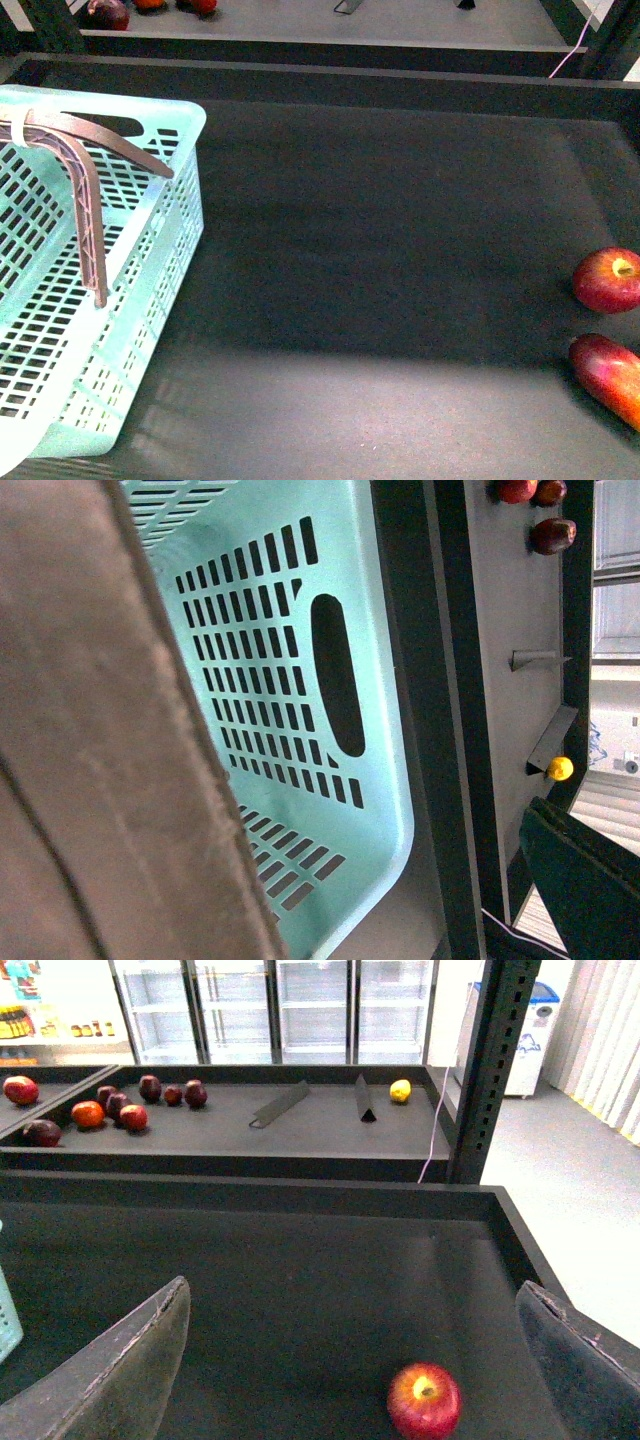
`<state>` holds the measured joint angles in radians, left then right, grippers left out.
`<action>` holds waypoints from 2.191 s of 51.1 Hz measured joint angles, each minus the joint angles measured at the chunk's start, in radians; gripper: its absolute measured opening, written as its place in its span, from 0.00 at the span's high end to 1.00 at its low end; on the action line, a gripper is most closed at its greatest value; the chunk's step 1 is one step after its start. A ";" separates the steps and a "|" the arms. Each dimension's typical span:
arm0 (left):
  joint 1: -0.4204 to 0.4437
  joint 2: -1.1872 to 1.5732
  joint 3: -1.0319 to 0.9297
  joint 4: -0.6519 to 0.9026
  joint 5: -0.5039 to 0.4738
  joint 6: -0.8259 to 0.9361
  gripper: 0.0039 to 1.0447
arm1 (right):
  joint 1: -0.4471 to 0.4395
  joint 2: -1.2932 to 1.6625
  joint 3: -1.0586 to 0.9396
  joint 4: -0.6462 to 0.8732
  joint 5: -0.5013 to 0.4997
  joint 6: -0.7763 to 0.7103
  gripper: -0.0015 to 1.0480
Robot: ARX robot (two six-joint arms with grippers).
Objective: Pick apple with right arm and hold basket with left
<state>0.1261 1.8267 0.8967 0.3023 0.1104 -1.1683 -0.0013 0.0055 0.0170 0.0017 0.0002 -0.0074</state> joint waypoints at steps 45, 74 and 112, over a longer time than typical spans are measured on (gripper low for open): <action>-0.157 -0.228 -0.007 -0.152 0.021 0.012 0.84 | 0.000 0.000 0.000 0.000 0.000 0.000 0.08; -0.573 -0.341 0.169 -0.272 -0.014 -0.007 0.84 | 0.000 0.000 0.000 0.000 0.000 0.000 0.08; -0.758 -0.294 0.217 -0.272 -0.029 0.002 0.84 | 0.000 0.000 0.000 0.000 0.000 0.000 0.08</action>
<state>-0.6319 1.5322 1.1141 0.0299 0.0818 -1.1660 -0.0013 0.0055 0.0170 0.0017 0.0002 -0.0074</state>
